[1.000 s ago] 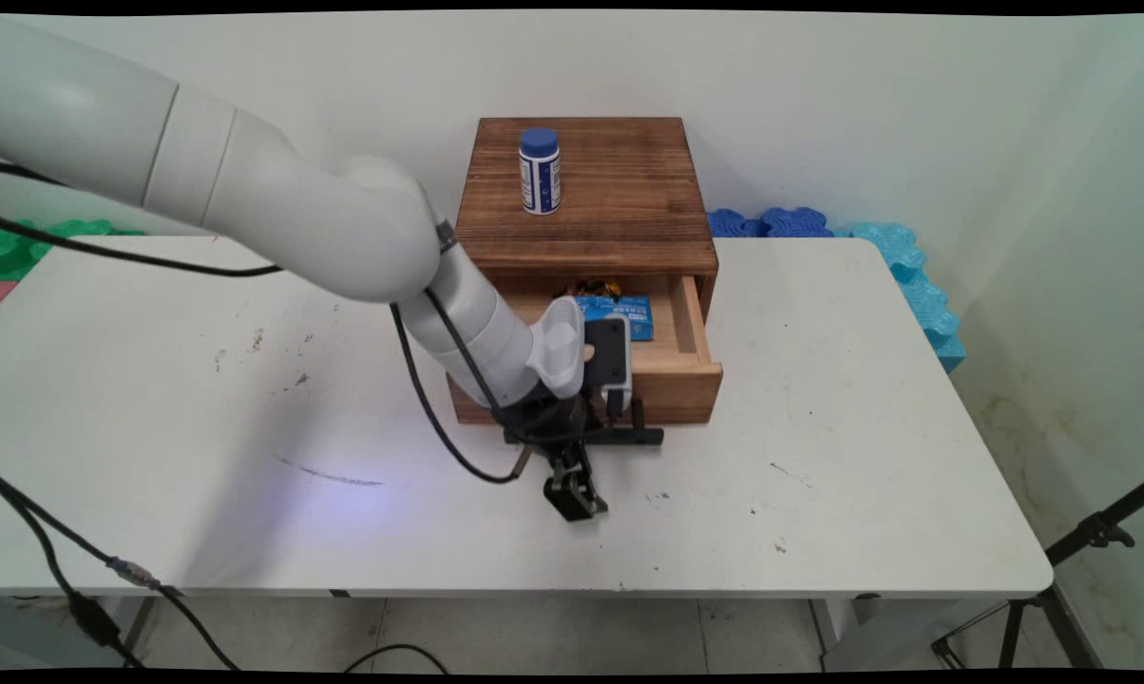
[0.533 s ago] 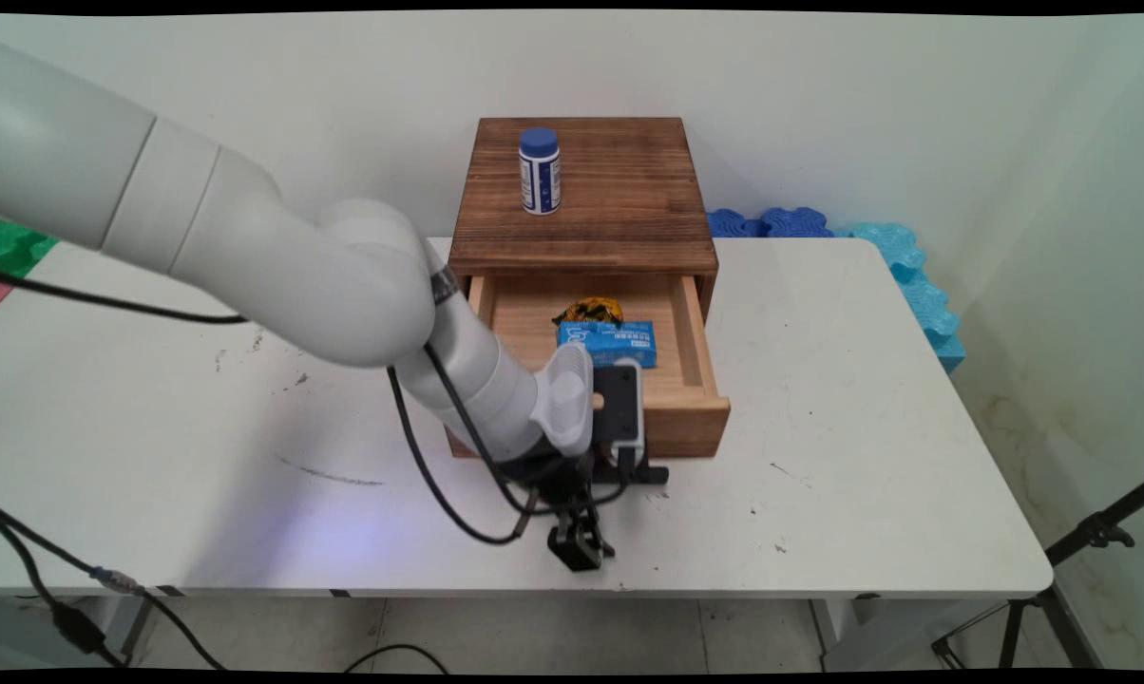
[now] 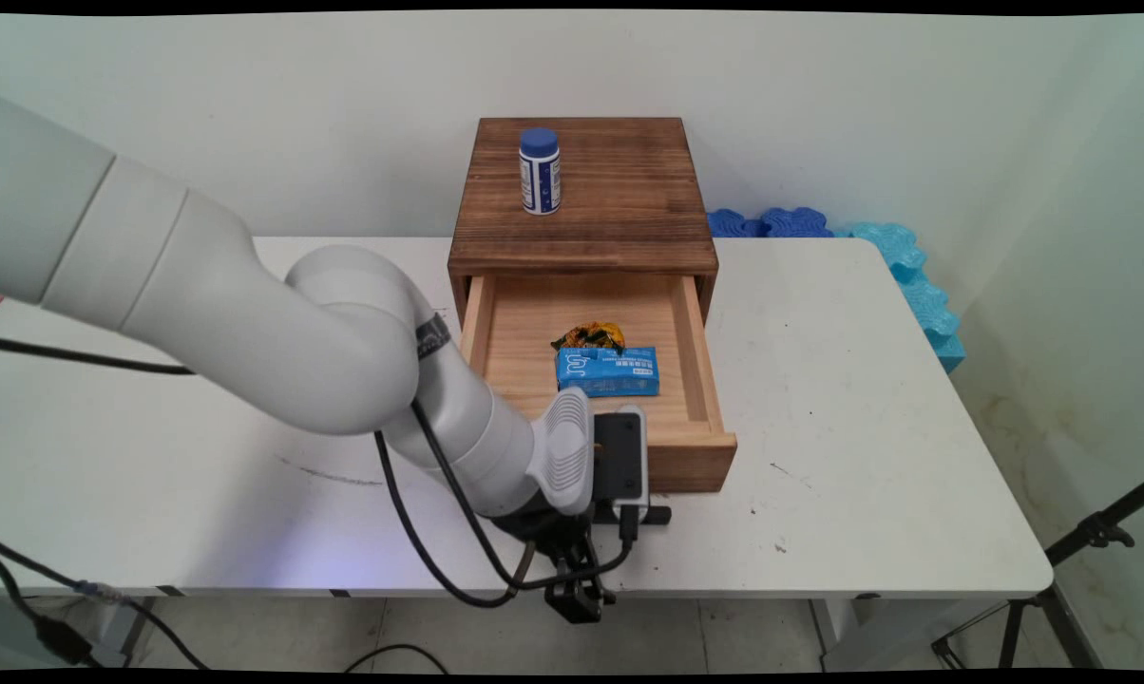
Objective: Open the drawer
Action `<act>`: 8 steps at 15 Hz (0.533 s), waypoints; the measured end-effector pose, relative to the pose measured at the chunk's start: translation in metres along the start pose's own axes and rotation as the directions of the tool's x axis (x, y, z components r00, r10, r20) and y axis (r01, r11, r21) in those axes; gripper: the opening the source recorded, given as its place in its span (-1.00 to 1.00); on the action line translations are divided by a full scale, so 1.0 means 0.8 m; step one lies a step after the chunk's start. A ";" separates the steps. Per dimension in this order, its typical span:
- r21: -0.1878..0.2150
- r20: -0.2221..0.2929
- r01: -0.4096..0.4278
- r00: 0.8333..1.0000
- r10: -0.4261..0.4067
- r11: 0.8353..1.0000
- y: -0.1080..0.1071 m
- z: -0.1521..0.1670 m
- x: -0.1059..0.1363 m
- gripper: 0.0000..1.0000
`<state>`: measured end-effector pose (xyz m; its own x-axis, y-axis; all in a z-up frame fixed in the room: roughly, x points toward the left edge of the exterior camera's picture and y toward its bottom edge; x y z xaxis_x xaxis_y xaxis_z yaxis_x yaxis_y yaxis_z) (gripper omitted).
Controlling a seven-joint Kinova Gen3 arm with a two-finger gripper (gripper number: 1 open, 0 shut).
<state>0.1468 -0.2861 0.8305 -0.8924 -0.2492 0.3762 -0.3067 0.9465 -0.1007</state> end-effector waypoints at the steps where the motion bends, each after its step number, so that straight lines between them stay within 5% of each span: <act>1: 0.000 0.002 0.003 1.000 -0.003 1.000 0.003 0.000 -0.001 1.00; 8: -0.008 0.003 0.025 1.000 -0.025 1.000 0.025 -0.005 -0.004 1.00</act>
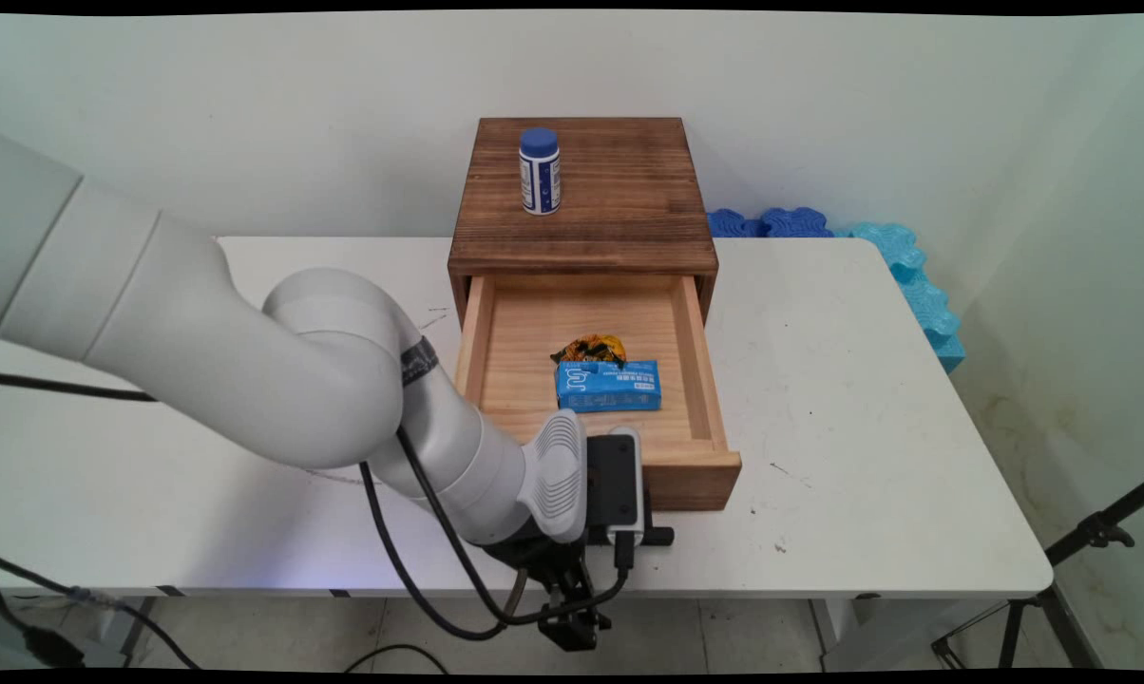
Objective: Open the drawer
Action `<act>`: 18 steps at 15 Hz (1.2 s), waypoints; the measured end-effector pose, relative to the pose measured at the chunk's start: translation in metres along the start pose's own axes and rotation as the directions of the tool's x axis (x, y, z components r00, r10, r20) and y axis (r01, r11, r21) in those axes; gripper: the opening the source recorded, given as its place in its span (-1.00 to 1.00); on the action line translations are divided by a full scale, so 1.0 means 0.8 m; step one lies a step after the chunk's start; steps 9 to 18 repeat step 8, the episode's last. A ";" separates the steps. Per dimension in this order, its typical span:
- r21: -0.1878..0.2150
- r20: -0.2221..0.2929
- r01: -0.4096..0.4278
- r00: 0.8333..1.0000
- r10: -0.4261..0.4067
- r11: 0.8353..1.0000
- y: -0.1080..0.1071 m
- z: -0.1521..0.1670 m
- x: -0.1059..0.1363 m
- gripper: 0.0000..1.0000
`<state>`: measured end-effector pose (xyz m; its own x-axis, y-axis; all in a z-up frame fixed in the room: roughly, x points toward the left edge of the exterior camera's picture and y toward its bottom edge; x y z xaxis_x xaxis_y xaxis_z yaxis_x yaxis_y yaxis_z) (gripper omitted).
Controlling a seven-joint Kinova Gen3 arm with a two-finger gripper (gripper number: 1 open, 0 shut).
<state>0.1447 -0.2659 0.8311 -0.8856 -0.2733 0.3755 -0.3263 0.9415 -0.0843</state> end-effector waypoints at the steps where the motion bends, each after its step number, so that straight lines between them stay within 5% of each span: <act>1: -0.003 -0.002 0.002 1.000 -0.002 1.000 0.003 -0.001 0.000 1.00; 18: -0.020 -0.019 0.000 1.000 0.000 1.000 0.014 -0.009 -0.005 1.00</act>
